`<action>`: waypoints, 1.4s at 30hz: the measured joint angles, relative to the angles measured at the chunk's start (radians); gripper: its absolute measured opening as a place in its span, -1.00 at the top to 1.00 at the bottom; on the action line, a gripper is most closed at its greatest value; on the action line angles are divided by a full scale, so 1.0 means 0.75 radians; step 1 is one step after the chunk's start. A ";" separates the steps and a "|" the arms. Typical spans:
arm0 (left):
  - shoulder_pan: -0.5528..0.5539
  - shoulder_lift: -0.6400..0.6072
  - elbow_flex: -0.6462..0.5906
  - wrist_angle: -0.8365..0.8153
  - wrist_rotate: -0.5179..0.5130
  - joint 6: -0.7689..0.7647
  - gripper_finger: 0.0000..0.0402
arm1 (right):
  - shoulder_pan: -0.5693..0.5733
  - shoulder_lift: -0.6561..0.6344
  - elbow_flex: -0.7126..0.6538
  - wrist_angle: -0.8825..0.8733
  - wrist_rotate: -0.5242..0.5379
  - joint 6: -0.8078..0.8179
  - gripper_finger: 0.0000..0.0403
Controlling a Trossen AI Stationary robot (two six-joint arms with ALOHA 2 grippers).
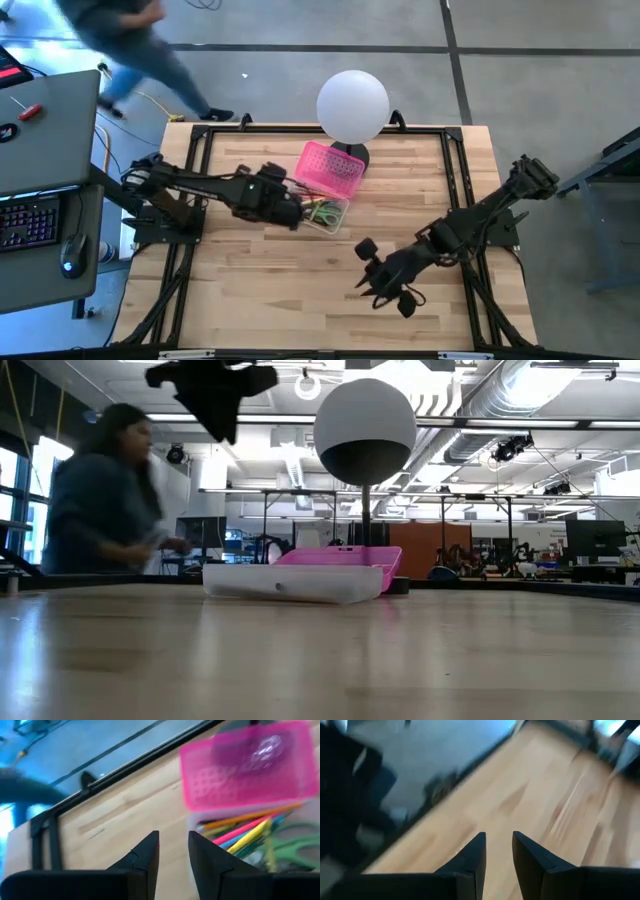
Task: Pick & place school supplies into a supply box
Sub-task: Close the pink supply box
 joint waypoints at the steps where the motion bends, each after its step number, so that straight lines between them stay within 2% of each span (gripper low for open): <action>1: -0.015 0.000 0.000 -0.051 0.014 -0.035 0.33 | 0.008 0.000 0.000 -0.072 -0.002 0.000 0.63; 5: -0.093 0.000 0.000 -0.218 0.059 -0.198 0.33 | 0.052 -0.022 0.000 -0.360 0.038 0.146 0.63; 9: -0.216 -0.062 -0.004 -0.216 0.063 -0.244 0.33 | 0.112 -0.110 -0.001 -0.493 0.151 0.319 0.63; 13: -0.379 -0.175 -0.011 -0.207 -0.023 -0.316 0.33 | 0.200 -0.266 -0.001 -0.583 0.264 0.417 0.63; 15: -0.458 -0.225 -0.010 -0.223 -0.107 -0.363 0.33 | 0.253 -0.361 -0.001 -0.621 0.331 0.456 0.63; 17: -0.542 -0.270 -0.014 -0.216 -0.176 -0.374 0.33 | 0.313 -0.450 -0.002 -0.652 0.471 0.520 0.63; 19: -0.614 -0.295 -0.024 -0.219 -0.216 -0.339 0.33 | 0.370 -0.542 -0.039 -0.637 0.673 0.567 0.63; 21: -0.654 -0.298 -0.027 -0.219 -0.218 -0.300 0.33 | 0.425 -0.632 -0.115 -0.626 0.836 0.625 0.63; 24: -0.703 -0.289 -0.031 -0.210 -0.163 -0.279 0.33 | 0.480 -0.758 -0.282 -0.559 0.943 0.725 0.63; 27: -0.709 -0.266 -0.031 -0.175 -0.123 -0.279 0.32 | 0.508 -0.874 -0.486 -0.368 0.925 0.762 0.63; 32: -0.696 -0.229 -0.031 -0.162 -0.151 -0.278 0.32 | 0.510 -0.992 -0.770 0.032 0.910 0.585 0.63; 36: -0.687 -0.204 -0.031 -0.088 -0.031 -0.277 0.32 | 0.510 -1.046 -0.877 0.201 0.905 0.515 0.63; 42: -0.688 -0.208 -0.030 0.106 0.231 -0.278 0.32 | 0.509 -1.111 -0.890 0.272 0.943 0.436 0.63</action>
